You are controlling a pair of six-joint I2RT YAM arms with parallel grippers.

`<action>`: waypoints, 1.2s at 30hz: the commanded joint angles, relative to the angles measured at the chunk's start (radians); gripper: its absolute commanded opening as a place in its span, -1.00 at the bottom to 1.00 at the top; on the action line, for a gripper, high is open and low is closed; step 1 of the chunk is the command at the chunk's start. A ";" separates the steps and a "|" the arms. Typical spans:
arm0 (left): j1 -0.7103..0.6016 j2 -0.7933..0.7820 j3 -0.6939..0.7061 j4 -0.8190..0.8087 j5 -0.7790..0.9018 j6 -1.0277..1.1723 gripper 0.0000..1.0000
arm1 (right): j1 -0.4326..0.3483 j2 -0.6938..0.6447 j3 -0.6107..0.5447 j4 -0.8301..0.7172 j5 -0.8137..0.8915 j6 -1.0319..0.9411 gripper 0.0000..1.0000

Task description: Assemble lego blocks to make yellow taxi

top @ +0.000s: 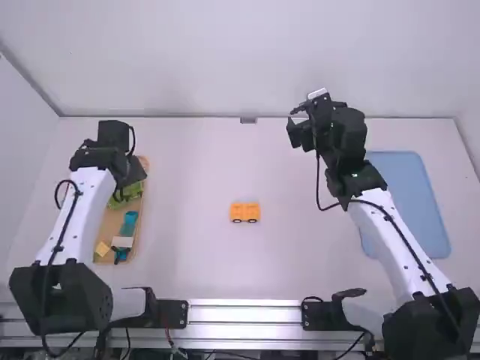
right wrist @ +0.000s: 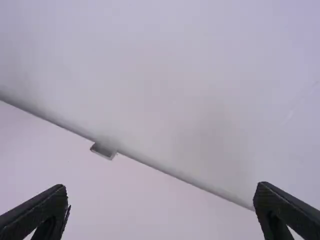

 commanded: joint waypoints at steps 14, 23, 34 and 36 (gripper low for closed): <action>0.065 -0.438 -0.074 -0.200 -0.369 -0.418 0.98 | -0.007 0.003 0.041 0.004 0.001 -0.002 0.97; 0.328 -0.519 -0.146 -0.074 -0.111 -0.144 0.98 | -0.010 0.003 0.040 0.004 -0.002 -0.002 0.97; 0.652 -0.118 -0.146 -0.025 0.422 0.175 0.82 | -0.009 0.003 0.040 0.007 -0.003 -0.001 0.97; 0.640 -0.037 -0.146 -0.023 0.438 0.175 0.55 | -0.010 0.003 0.040 0.007 -0.002 0.000 0.97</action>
